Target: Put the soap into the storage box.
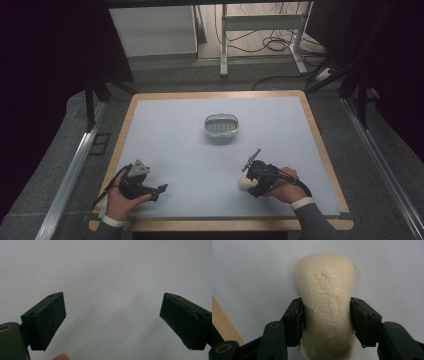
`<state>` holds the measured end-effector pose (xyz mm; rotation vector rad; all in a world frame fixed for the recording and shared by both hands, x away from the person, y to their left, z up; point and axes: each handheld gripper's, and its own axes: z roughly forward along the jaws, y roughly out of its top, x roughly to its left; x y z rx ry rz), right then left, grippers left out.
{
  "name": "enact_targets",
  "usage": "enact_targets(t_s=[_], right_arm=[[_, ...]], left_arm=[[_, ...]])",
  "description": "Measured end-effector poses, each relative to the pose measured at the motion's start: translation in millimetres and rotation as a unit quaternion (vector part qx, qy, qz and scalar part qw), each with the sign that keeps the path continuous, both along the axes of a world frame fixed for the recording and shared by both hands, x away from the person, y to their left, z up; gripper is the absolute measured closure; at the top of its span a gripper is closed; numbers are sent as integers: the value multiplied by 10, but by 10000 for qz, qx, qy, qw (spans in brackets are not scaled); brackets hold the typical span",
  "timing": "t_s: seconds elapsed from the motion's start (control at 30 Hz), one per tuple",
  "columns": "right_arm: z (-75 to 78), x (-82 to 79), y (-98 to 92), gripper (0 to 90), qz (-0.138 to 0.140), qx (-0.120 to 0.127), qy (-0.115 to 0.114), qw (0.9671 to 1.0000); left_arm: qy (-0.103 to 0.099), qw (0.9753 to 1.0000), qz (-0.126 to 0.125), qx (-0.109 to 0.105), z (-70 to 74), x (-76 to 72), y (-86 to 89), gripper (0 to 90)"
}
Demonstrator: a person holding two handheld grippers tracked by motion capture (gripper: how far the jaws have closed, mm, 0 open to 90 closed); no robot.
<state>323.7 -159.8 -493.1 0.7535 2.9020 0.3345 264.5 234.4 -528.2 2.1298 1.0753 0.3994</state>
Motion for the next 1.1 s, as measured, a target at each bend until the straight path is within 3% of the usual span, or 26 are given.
enact_targets(t_s=[0.27,1.1], right_arm=[[52,12,14,489,28,-45,-83,10000],[347,142,-172,489,-309,436,-385,9978]], left_arm=[[-10,10000,9,-14,7,-2,11,70],[34,10000,-67,-31,-11,5,-12,69]])
